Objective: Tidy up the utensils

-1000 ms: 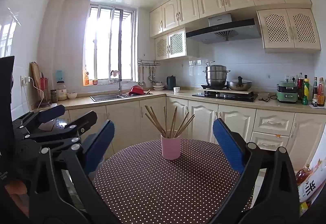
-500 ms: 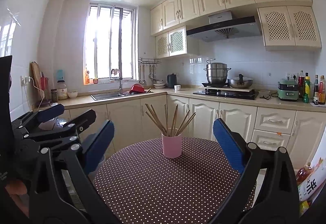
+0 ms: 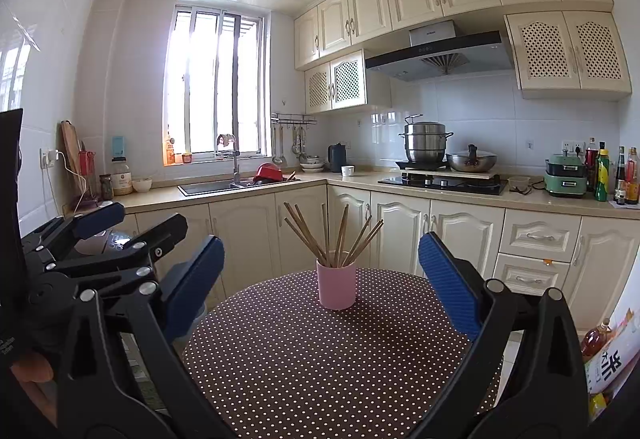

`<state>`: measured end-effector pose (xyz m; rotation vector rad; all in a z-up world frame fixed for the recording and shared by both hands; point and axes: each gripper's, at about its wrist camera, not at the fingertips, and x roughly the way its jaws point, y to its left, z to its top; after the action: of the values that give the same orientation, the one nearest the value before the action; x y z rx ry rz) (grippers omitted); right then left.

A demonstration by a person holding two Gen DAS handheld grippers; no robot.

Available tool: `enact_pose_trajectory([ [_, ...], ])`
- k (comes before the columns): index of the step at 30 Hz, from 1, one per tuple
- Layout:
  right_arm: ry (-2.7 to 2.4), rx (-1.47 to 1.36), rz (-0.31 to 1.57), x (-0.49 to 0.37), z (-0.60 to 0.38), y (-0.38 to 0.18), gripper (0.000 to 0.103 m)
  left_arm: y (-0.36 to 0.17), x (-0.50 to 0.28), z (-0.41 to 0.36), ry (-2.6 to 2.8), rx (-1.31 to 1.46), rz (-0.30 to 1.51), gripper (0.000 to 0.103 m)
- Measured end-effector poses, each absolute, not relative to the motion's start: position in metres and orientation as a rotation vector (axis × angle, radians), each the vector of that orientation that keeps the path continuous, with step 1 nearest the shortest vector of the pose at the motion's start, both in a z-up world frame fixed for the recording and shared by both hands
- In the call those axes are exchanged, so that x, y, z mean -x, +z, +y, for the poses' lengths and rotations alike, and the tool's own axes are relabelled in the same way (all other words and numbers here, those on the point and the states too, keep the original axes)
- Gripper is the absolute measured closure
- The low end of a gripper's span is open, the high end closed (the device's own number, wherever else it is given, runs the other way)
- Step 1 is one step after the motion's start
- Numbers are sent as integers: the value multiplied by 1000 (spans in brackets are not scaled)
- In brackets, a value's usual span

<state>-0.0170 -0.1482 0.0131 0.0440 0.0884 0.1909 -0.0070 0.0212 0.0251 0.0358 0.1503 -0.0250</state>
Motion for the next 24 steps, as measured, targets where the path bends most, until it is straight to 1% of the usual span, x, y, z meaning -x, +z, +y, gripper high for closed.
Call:
enact_pose_trajectory([
  [24, 196, -57, 111, 12, -147, 7, 7, 23, 3, 23, -15, -47, 157, 19],
])
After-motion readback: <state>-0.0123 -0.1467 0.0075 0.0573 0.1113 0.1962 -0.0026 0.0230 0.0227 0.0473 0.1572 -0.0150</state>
